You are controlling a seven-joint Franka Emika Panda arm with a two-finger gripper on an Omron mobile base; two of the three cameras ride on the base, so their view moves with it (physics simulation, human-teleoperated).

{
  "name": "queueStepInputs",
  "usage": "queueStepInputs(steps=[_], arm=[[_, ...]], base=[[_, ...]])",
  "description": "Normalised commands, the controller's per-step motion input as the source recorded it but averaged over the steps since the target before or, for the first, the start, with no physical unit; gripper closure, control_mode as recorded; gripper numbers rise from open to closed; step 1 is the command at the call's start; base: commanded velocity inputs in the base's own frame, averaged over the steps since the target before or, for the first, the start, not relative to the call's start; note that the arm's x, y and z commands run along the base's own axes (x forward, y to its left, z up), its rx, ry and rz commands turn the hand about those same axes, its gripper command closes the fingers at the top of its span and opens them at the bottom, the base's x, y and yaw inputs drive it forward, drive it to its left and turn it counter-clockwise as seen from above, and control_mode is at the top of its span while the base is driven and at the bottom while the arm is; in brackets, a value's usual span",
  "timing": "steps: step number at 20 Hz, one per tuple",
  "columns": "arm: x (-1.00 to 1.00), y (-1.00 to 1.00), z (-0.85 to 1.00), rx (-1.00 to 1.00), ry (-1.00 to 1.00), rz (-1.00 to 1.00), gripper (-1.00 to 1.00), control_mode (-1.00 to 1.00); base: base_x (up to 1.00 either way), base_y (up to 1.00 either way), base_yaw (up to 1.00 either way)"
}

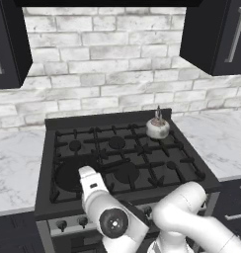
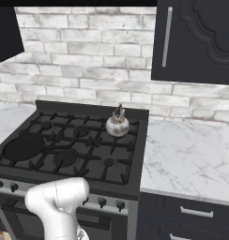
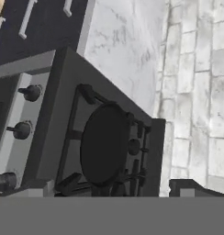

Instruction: Pick the pan from the cabinet and place it on the stove. Then turn on the stove burner for the pan.

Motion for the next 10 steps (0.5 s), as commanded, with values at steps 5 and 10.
queueStepInputs(steps=[5, 10], arm=[[-0.03, 0.28, -0.17, -0.16, -0.01, 0.0, -1.0, -1.0], [-0.01, 0.18, -0.13, -0.22, 0.0, 0.0, -1.0, -1.0]], base=[[0.0, 0.0, 0.0], [0.0, 0.0, 0.0]])
